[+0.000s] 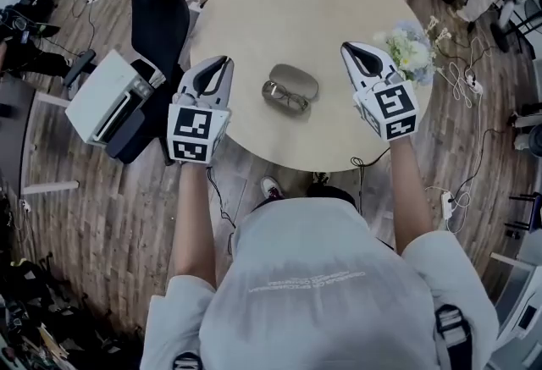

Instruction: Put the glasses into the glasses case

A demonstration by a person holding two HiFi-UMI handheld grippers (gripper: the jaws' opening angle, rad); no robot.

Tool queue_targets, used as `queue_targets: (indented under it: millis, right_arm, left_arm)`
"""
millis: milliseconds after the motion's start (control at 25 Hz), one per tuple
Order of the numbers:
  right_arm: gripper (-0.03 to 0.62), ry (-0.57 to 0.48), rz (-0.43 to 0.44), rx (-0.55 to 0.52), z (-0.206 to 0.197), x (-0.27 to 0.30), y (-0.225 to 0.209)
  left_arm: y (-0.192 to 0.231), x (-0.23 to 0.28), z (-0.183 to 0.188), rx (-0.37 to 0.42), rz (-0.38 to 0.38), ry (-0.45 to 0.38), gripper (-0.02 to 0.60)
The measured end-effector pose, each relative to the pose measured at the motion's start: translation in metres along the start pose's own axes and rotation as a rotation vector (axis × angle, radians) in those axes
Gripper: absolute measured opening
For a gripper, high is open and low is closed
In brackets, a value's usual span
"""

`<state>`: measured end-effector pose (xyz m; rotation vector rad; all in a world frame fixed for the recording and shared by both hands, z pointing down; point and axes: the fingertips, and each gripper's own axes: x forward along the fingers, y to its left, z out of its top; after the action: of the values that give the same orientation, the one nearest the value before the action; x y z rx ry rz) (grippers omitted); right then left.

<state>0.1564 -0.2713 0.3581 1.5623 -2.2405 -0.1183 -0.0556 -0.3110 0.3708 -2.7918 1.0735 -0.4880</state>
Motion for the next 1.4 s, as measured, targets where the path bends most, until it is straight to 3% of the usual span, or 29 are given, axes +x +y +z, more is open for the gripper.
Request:
queue_targets:
  millis: [280, 720, 1400]
  right_arm:
    - [0.000, -0.062, -0.030, -0.059, 0.039, -0.018, -0.023]
    - [0.000, -0.156, -0.004, -0.097, 0.076, -0.030, -0.038]
    - [0.000, -0.125, 0.053, -0.097, 0.062, -0.009, -0.027]
  left_arm:
    - [0.000, -0.004, 0.057, -0.021, 0.028, -0.128, 0.026]
    - [-0.008, -0.014, 0.104, 0.032, 0.074, -0.197, 0.026]
    - [-0.009, -0.009, 0.091, 0.029, 0.089, -0.153, 0.026]
